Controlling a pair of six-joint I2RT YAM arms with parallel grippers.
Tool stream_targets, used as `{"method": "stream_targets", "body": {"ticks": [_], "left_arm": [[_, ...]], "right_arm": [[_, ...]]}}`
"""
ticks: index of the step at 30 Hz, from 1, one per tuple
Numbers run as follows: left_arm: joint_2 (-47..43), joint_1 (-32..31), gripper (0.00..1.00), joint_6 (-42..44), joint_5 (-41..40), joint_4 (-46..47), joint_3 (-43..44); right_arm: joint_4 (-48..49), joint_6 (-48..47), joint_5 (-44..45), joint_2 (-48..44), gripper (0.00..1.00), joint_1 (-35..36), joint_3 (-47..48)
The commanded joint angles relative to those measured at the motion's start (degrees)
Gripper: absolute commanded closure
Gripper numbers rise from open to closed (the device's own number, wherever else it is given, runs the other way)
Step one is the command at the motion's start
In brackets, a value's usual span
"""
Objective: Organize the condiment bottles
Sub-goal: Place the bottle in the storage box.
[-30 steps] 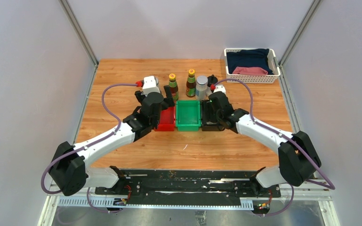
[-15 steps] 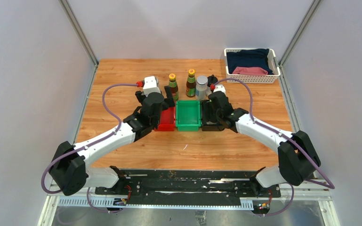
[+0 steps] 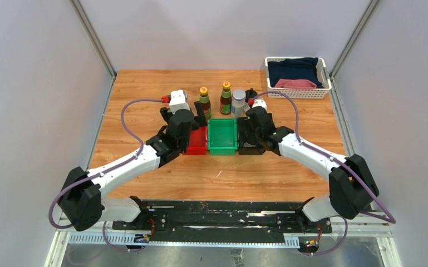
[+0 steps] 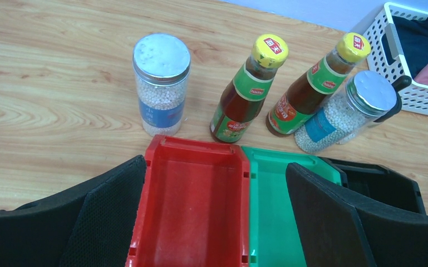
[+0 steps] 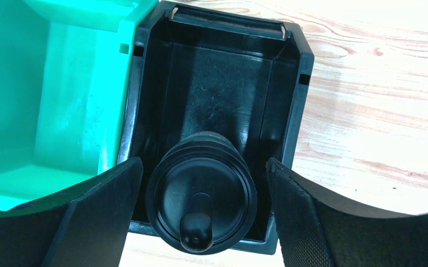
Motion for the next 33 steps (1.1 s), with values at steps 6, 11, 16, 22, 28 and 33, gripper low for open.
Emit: {"method": "stream_targets", "body": {"ticks": [6, 11, 16, 22, 28, 33], "left_arm": [[0.37, -0.65, 0.0, -0.41, -2.43, 0.51, 1.36], [0.29, -0.65, 0.0, -0.48, -2.71, 0.53, 1.04], [-0.25, -0.68, 0.0, -0.53, -2.61, 0.57, 0.66], [-0.57, -0.65, 0.0, -0.11, -3.13, 0.7, 0.47], [0.73, -0.65, 0.0, 0.31, -3.85, 0.87, 1.14], [3.1, -0.65, 0.0, 0.06, -4.16, 0.88, 2.14]], "right_arm": [[-1.06, -1.44, 1.88, 0.62, 0.14, 0.61, 4.06], [-1.32, -2.63, 4.23, 1.28, 0.14, 0.62, 7.82], [-1.1, -4.59, 7.38, 3.91, 0.13, -0.17, 13.52], [-0.79, -3.52, 3.45, 7.34, 0.12, -6.89, 20.94], [-1.46, -1.37, -2.72, 12.2, 0.13, -14.05, 28.14], [-4.99, -1.19, -5.98, 18.43, 0.14, -16.12, 34.9]]}}
